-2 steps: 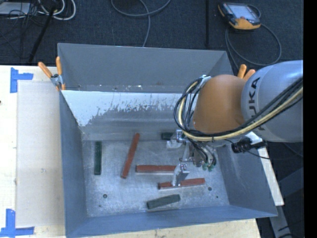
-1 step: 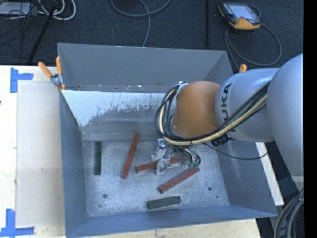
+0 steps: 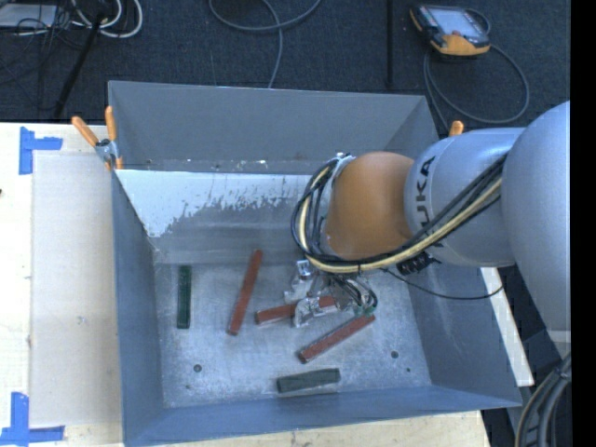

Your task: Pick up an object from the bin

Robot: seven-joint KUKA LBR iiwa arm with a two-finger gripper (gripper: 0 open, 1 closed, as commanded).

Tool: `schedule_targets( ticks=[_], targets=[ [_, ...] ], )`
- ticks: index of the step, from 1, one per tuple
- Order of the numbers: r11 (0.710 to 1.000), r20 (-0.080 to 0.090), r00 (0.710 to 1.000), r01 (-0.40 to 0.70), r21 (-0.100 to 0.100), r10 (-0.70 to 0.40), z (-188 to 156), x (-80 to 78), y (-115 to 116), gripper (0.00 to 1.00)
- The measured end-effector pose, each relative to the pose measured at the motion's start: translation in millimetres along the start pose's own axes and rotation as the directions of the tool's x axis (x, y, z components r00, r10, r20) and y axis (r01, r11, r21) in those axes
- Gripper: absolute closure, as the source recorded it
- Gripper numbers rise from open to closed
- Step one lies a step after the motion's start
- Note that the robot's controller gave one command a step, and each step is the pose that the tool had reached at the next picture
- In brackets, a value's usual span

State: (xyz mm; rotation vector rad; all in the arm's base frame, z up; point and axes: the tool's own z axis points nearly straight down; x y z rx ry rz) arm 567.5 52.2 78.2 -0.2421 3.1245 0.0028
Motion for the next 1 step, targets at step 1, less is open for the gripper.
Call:
schedule_targets(
  ticks=[1],
  targets=[
    [1.0, -0.01, 1.0, 0.0, 0.001, 0.0, -201.2, 14.1, 7.4, 1.0]
  ],
)
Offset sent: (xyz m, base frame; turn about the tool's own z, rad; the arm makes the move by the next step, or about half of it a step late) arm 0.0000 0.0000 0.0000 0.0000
